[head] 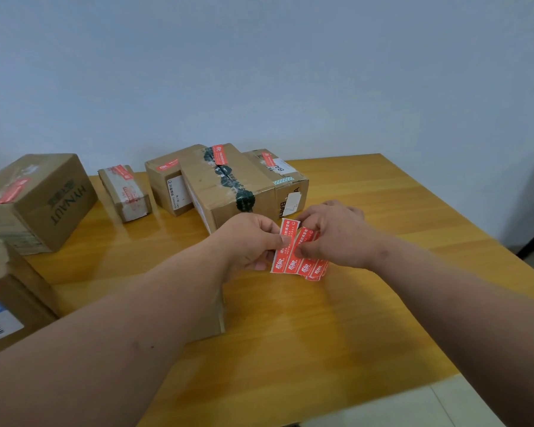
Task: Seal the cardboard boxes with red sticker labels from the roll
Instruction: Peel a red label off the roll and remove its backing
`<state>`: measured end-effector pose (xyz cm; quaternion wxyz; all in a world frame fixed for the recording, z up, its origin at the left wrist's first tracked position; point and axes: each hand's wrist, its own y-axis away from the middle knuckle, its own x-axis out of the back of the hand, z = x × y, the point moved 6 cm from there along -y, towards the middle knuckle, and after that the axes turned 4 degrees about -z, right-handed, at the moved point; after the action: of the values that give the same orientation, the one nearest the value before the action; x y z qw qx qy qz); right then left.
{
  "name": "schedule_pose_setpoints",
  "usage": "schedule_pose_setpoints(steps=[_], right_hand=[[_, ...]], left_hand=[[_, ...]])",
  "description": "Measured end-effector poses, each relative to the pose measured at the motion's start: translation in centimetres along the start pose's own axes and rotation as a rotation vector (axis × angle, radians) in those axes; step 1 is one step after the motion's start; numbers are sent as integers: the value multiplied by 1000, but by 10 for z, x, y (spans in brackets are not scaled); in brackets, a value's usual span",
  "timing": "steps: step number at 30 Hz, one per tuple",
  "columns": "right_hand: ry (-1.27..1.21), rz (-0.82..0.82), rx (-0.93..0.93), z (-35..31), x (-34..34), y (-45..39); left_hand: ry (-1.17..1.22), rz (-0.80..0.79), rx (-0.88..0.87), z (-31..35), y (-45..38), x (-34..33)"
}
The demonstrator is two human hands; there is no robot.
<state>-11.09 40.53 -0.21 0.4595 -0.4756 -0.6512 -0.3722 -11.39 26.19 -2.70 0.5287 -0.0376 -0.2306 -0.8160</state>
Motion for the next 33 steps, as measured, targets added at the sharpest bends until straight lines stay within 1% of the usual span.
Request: schedule_pose_setpoints(steps=[3, 6, 8, 12, 15, 17, 21, 23, 26, 29, 33], right_hand=[[19, 14, 8, -3, 1, 1], [-24, 22, 29, -7, 3, 2], [-58, 8, 12, -6, 3, 2], [-313, -91, -87, 2, 1, 0], [-383, -172, -104, 3, -2, -1], [-416, -180, -107, 3, 0, -1], [-412, -147, -91, 1, 4, -2], [-364, -123, -86, 1, 5, -2], [-286, -147, -78, 0, 1, -1], [-255, -171, -86, 0, -1, 1], [-271, -162, -94, 2, -1, 0]], left_hand=[[4, 11, 2, -1, 0, 1], [6, 15, -4, -2, 1, 3], [24, 2, -17, 0, 2, 2], [26, 10, -64, 7, 4, 3], [-28, 44, -93, 13, 5, 1], [-53, 65, -100, 14, 5, 0], [-39, 62, -106, 13, 4, -1], [-24, 21, -90, 12, 6, -2], [-28, -15, -61, 11, 9, 0], [-31, 16, -57, 10, 8, 2], [-5, 36, -65, 8, 6, 1]])
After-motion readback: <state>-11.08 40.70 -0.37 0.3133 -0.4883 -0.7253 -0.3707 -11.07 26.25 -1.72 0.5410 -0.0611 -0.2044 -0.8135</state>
